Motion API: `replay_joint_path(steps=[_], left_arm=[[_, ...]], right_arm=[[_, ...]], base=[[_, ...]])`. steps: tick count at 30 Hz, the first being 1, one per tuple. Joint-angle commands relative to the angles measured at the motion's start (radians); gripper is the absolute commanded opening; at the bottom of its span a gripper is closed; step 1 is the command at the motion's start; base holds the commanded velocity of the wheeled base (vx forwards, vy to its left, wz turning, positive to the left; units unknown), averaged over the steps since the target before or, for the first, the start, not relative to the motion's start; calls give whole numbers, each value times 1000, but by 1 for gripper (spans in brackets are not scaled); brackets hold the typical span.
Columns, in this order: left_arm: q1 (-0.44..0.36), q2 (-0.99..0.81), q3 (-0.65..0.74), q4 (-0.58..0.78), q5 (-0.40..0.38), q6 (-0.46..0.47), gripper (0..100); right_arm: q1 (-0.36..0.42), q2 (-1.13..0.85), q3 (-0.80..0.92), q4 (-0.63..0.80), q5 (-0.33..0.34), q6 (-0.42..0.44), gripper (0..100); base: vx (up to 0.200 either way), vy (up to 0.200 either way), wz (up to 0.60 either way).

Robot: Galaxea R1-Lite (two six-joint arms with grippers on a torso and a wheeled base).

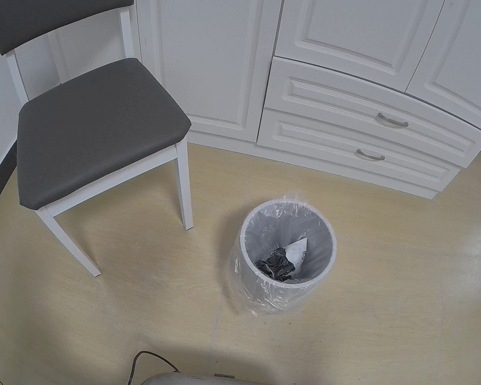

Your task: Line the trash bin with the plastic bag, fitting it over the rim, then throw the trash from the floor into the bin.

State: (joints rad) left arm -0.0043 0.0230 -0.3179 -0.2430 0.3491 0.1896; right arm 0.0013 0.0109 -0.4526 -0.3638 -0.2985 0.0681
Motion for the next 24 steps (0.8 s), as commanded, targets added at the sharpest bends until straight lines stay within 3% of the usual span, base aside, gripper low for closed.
replay_joint_path(steps=[1, 6, 10, 14, 17, 20, 24], left_arm=[[3, -21, 230, -125, -50, -25, 100], [3, -23, 312, -133, -139, -30, 100], [3, -23, 318, -62, -170, -62, 100], [3, -23, 318, 60, -173, -102, 100], [3, -23, 316, 180, -174, -125, 100], [4, -23, 318, 171, -176, -197, 100], [4, -23, 318, 172, -205, -202, 100]], right_arm=[[-1, -11, 192, -198, -16, -33, 100], [-1, -11, 387, -425, -8, -169, 100], [-1, -11, 453, -472, 15, -194, 100], [-1, -11, 453, -425, 19, -172, 100], [-1, -11, 453, -273, 21, -133, 100], [-1, -11, 453, -141, 19, -105, 100], [-1, -11, 453, -4, 21, -105, 100]], base=[[0, 0, 0], [0, 0, 0], [0, 0, 0], [0, 0, 0], [0, 0, 0], [0, 0, 0], [0, 0, 0]])
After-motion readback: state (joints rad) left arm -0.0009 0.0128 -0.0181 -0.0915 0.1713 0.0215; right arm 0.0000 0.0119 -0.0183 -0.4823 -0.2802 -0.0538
